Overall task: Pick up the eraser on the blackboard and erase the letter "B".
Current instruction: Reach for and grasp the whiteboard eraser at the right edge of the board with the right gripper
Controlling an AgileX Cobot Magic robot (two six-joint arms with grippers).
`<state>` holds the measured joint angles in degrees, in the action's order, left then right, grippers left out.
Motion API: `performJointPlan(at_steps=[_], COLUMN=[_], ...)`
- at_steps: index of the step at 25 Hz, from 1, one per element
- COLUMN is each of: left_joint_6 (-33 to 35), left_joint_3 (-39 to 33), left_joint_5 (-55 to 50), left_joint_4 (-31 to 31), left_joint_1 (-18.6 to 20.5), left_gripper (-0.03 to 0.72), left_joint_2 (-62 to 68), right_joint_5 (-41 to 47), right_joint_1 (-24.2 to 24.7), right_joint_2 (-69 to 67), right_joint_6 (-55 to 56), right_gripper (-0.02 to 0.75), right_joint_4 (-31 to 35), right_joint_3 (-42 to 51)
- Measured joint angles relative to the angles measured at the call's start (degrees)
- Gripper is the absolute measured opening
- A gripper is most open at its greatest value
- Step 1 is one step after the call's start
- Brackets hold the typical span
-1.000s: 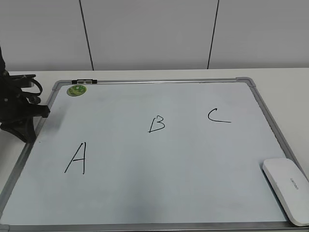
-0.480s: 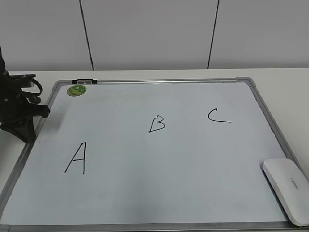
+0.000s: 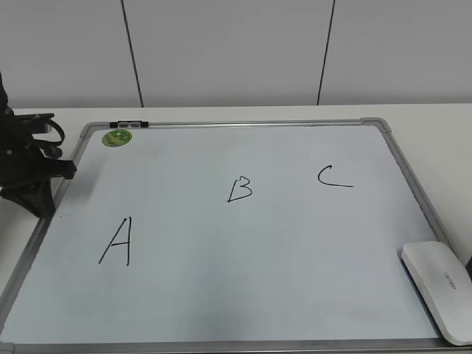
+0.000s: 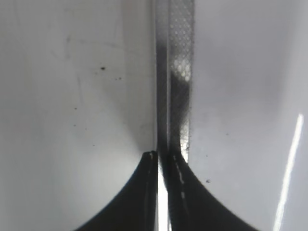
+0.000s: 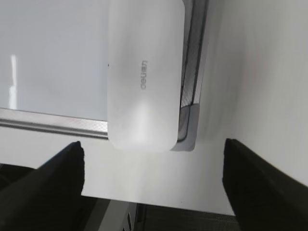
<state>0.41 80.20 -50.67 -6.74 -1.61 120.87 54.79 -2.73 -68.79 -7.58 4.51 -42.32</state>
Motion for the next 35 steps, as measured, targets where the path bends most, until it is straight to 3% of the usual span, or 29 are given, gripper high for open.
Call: performJointPlan(at_steps=[10,15,35], left_joint_6=[0.0,0.0,0.0], left_joint_3=[0.0,0.0,0.0], left_joint_5=[0.0,0.0,0.0], left_joint_4=[0.0,-0.1,-0.3], left_joint_1=[0.0,0.0,0.0], left_gripper=[0.035,0.038,0.044], left_joint_2=[0.0,0.0,0.0], right_joint_5=[-4.3,-6.3,-11.7], right_joint_1=[-0.1,-3.4,-5.2], right_joint_2=[-13.8,-17.3,-26.7], right_joint_6=[0.0,0.3,8.1], right_gripper=[0.675,0.674,0.651], right_joint_4=[1.4,1.9,-4.5], right_joint_3=[-2.7,-3.4,-3.8])
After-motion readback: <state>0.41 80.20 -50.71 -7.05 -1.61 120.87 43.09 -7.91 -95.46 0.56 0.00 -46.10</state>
